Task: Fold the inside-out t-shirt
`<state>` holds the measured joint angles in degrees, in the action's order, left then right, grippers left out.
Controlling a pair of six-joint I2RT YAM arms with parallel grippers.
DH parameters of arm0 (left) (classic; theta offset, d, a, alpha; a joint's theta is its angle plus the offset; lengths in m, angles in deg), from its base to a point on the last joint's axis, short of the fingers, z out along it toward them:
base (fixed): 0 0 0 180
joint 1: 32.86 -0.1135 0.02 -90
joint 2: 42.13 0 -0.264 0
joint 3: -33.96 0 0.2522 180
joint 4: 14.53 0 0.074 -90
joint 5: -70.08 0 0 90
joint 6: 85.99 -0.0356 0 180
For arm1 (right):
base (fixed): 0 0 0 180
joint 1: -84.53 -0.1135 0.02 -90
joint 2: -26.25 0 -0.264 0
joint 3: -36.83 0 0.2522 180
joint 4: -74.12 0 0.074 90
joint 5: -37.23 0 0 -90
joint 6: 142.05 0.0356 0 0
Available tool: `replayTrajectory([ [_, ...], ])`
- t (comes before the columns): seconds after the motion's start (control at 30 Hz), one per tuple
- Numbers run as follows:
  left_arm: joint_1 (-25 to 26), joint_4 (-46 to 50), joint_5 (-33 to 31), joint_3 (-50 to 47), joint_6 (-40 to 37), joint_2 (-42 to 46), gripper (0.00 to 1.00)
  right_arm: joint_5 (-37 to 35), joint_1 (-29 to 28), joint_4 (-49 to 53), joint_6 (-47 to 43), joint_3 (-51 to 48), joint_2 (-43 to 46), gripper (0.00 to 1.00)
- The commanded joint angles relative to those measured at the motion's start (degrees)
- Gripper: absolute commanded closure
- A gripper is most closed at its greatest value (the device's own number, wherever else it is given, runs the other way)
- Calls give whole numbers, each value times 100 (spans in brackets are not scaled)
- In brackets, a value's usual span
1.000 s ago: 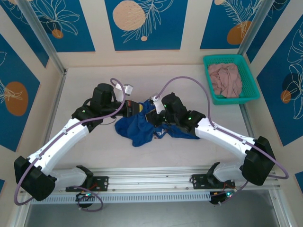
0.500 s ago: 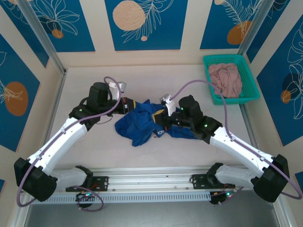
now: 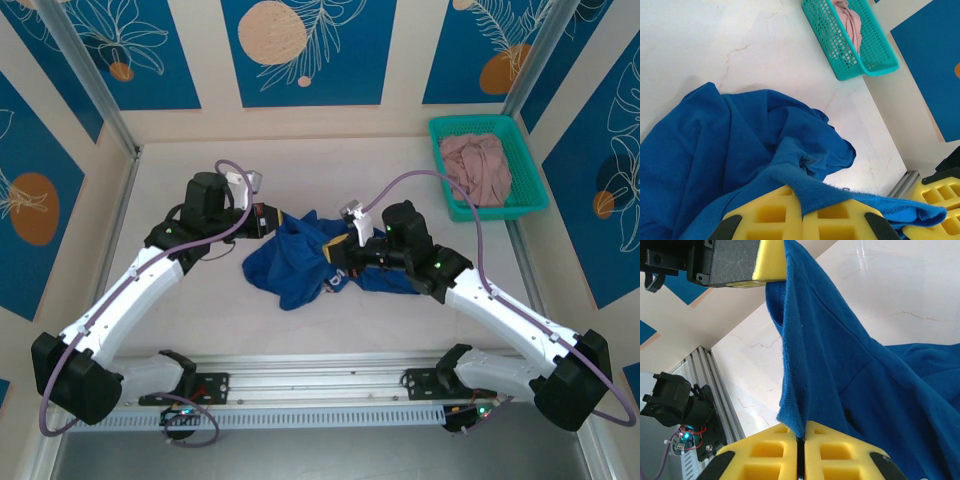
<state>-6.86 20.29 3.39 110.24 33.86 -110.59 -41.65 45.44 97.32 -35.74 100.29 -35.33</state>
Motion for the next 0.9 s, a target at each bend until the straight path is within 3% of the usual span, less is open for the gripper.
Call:
replayTrajectory([
  [0.0, -102, -27, -16, -38, -149, -54, 100, 289, 51, 41, 88, -48, 155, 93],
  [0.27, -113, 271, -886, -136, -737, -182, 100, 1367, 567, -251, 434, -299, 633, 94],
  [0.5, -62, -953, 880, -540, -677, -103, 100, 455, 666, 100, 968, -373, 416, 92],
  [0.7, -54, -1340, 1142, -662, -621, 26, 100, -641, 419, 795, 576, -193, 326, 84],
  [0.87, -14, -1382, 1354, -636, -706, 0, 100, -721, 27, 780, -484, 43, 507, 65],
])
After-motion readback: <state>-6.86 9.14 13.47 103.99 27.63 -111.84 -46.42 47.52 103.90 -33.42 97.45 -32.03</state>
